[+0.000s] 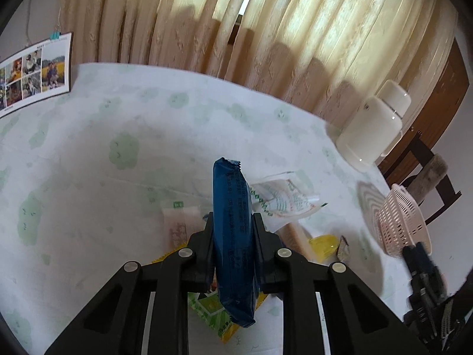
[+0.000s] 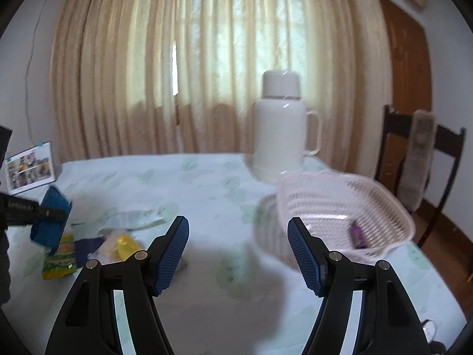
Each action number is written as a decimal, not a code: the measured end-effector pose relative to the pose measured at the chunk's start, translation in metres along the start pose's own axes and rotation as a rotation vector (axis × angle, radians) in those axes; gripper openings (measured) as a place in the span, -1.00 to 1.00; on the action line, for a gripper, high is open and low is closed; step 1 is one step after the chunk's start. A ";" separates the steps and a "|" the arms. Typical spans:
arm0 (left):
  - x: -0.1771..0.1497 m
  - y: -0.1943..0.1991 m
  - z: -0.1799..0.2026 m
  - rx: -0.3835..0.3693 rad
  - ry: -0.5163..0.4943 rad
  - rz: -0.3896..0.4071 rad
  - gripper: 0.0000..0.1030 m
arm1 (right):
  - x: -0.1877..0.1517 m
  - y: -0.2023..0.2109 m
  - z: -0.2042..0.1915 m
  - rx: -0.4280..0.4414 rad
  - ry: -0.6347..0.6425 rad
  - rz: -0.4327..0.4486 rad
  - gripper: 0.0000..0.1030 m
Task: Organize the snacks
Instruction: 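Grasp the silver-wrapped candy with the right gripper while the left holds the blue pack, then carry the silver candy into the basket and open the right gripper, then carry the blue biscuit pack into the basket and open the left gripper, then withdraw the left gripper from the basket toward the yellow jelly cup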
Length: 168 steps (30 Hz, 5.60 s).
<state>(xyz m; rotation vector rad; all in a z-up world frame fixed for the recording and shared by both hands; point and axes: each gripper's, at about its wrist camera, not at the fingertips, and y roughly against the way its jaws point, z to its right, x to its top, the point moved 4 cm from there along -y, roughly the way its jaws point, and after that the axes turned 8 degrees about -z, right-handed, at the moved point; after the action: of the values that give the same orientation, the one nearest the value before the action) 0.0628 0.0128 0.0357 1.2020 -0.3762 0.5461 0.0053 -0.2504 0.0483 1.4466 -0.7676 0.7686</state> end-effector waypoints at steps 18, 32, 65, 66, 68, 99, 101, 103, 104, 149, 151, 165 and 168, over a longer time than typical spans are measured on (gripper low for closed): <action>-0.001 0.020 -0.007 -0.020 0.022 0.040 -0.64 | -0.012 -0.090 -0.059 0.190 0.097 -0.406 0.08; -0.002 0.019 -0.004 -0.038 0.008 0.048 -0.64 | -0.007 -0.071 -0.045 0.176 0.055 -0.311 -0.27; -0.003 0.012 0.013 -0.062 -0.038 0.046 -0.64 | 0.044 -0.003 0.115 -0.206 -0.233 0.025 0.26; -0.002 0.011 0.015 -0.064 -0.038 0.044 -0.64 | 0.043 -0.002 0.118 -0.212 -0.242 0.030 0.28; -0.002 0.011 0.019 -0.068 -0.043 0.040 -0.64 | 0.040 -0.002 0.123 -0.232 -0.247 0.034 0.28; 0.000 -0.024 0.232 -0.319 -0.375 -0.069 -0.63 | 0.022 0.027 0.162 -0.248 -0.423 0.107 0.29; -0.001 -0.031 0.247 -0.344 -0.390 -0.086 -0.64 | 0.022 0.027 0.164 -0.253 -0.432 0.104 0.30; -0.002 -0.037 0.260 -0.363 -0.405 -0.098 -0.63 | 0.022 0.029 0.168 -0.252 -0.449 0.103 0.30; -0.002 -0.040 0.267 -0.370 -0.412 -0.104 -0.64 | 0.021 0.029 0.170 -0.249 -0.460 0.105 0.30; 0.046 -0.013 0.224 -0.097 -0.421 0.077 -0.05 | 0.021 0.027 0.149 -0.200 -0.378 0.103 0.30; 0.049 -0.008 0.209 -0.080 -0.402 0.082 -0.05 | 0.021 0.026 0.146 -0.195 -0.366 0.102 0.30; 0.032 0.001 0.123 -0.007 -0.275 0.050 0.06 | 0.021 0.021 0.117 -0.159 -0.247 0.105 0.30; 0.027 -0.001 0.101 0.013 -0.226 0.034 0.06 | 0.021 0.020 0.112 -0.151 -0.227 0.105 0.30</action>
<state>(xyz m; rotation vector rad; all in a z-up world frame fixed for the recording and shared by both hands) 0.0866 -0.0775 0.0824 1.2755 -0.5866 0.4433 0.0013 -0.3626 0.0751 1.3790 -1.0600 0.6177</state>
